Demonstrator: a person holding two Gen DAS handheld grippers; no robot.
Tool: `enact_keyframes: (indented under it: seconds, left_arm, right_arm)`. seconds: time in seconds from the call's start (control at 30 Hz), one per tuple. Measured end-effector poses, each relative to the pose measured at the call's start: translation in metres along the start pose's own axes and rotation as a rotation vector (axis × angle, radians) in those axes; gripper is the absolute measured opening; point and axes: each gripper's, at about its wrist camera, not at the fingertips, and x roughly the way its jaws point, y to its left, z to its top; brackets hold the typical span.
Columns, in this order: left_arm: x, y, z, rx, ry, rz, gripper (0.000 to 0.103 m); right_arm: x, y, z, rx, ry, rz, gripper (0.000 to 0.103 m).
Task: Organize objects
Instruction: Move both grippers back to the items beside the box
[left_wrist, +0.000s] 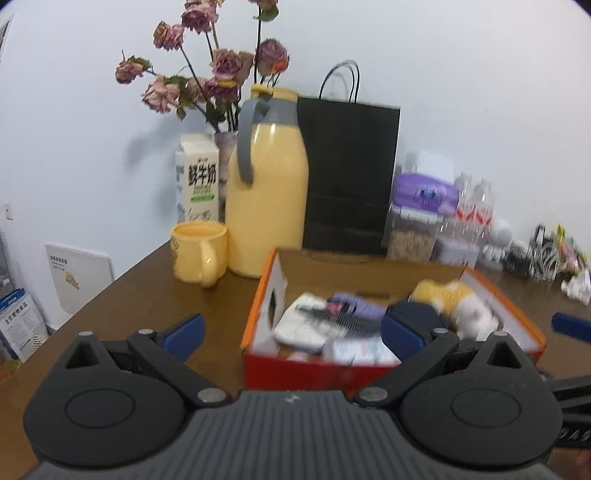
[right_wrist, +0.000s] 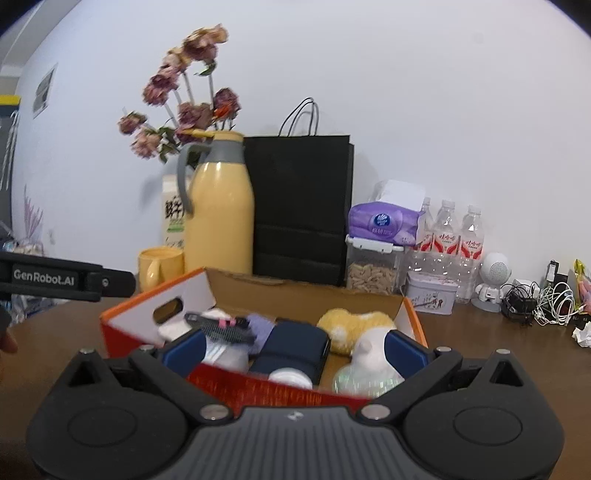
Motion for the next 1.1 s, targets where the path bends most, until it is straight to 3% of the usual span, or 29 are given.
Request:
enact_keyframes:
  seconds: [0.27, 0.53, 0.9, 1.1]
  left_arm:
    - [-0.011, 0.026, -0.029, 0.025, 0.146, 0.051, 0.103]
    - [-0.023, 0.025, -0.052, 0.058, 0.242, 0.042, 0.103]
    - [-0.009, 0.007, -0.075, 0.099, 0.347, -0.004, 0.103]
    - [-0.005, 0.003, -0.079, 0.103, 0.351, -0.006, 0.103]
  right_arm:
    - [-0.022, 0.006, -0.028, -0.04, 0.089, 0.028, 0.103]
    - [-0.026, 0.012, -0.046, -0.054, 0.152, 0.072, 0.103]
    - [-0.018, 0.015, -0.057, -0.058, 0.201, 0.082, 0.103]
    - [-0.016, 0.014, -0.057, -0.055, 0.21, 0.079, 0.103]
